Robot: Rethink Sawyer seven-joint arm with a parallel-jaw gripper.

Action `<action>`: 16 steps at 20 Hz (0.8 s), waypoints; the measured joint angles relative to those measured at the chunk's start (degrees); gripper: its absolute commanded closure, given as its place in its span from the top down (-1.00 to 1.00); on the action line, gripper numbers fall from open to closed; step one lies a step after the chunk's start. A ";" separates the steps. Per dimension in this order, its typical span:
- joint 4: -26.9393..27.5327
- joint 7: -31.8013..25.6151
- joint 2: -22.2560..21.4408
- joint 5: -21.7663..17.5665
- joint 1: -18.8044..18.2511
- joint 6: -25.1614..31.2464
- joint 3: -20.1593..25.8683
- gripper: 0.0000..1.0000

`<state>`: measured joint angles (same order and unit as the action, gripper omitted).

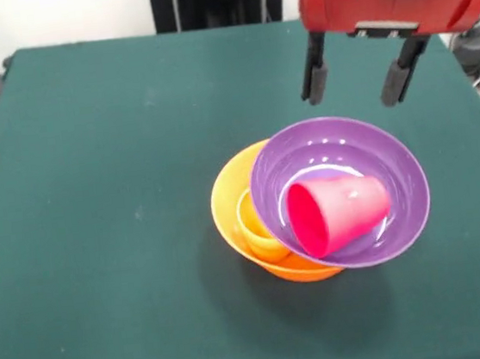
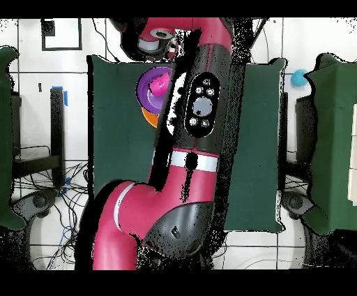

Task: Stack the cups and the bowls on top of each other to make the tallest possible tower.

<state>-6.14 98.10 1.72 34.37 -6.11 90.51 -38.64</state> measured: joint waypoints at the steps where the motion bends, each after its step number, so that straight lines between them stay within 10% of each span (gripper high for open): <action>1: -0.17 0.00 -0.20 -0.05 0.00 -0.38 0.18 1.00; 11: -0.33 0.00 -1.08 0.14 0.01 -0.61 0.03 1.00; 16: 1.28 0.00 -0.97 7.06 -0.73 1.85 -6.27 1.00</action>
<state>-4.86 98.10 0.75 41.43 -6.84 92.35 -44.91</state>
